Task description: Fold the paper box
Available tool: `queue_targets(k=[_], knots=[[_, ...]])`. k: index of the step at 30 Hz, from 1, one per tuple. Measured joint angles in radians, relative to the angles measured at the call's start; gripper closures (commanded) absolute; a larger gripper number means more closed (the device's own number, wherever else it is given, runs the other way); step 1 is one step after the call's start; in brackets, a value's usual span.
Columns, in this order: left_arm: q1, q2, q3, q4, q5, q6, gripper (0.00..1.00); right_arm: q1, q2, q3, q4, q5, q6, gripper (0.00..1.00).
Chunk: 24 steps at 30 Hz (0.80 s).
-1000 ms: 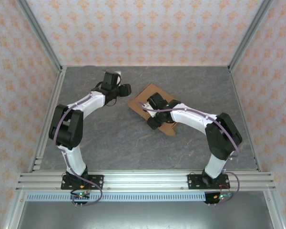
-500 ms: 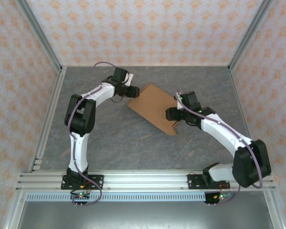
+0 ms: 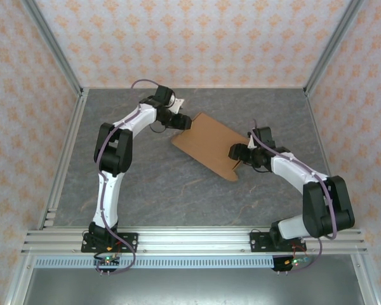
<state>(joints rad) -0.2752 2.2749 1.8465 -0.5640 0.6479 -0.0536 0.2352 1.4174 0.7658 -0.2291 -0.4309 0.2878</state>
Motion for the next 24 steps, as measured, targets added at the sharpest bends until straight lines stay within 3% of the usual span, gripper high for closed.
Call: queue_targets(k=[11,24], knots=[[0.001,-0.256,-0.408,0.138,-0.027,-0.071,0.37,-0.011,0.183,0.186,-0.026,0.003,-0.095,0.36],[0.000,-0.387,-0.636,0.303,-0.086,-0.142,0.37,-0.008,0.270,0.264,-0.069,0.022,-0.180,0.47]])
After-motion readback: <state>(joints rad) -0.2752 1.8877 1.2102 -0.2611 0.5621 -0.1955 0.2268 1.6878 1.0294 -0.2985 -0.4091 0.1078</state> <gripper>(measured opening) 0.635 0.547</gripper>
